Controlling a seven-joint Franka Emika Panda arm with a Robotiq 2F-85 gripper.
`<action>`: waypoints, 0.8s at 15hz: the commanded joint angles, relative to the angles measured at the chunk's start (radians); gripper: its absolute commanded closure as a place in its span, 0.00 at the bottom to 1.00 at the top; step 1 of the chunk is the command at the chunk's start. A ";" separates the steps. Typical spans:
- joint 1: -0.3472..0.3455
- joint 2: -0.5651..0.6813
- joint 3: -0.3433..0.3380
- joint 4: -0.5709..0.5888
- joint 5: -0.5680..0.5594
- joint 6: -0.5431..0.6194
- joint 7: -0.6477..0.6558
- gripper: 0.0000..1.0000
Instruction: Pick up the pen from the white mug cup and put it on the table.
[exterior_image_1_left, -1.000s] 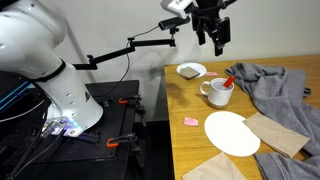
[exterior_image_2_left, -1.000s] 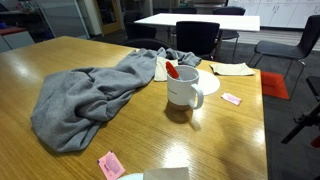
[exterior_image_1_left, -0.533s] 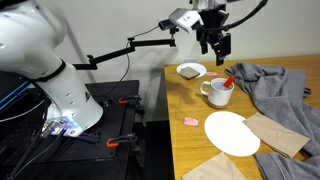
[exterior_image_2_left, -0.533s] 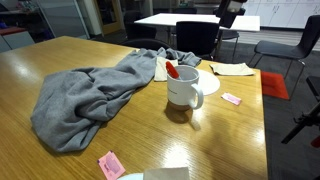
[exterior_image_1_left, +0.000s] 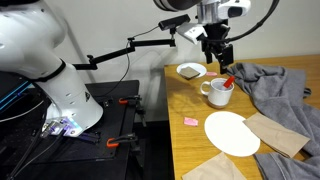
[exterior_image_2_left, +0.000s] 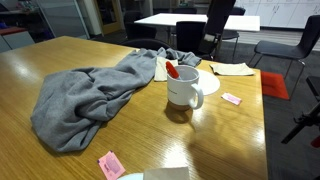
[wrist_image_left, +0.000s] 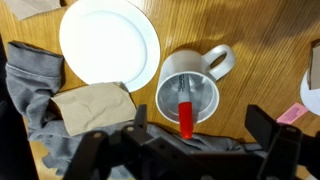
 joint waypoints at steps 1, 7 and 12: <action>-0.004 0.072 0.008 0.054 -0.082 -0.018 0.082 0.00; -0.007 0.071 0.006 0.039 -0.057 -0.003 0.046 0.00; -0.026 0.090 0.015 0.043 0.033 0.028 -0.031 0.03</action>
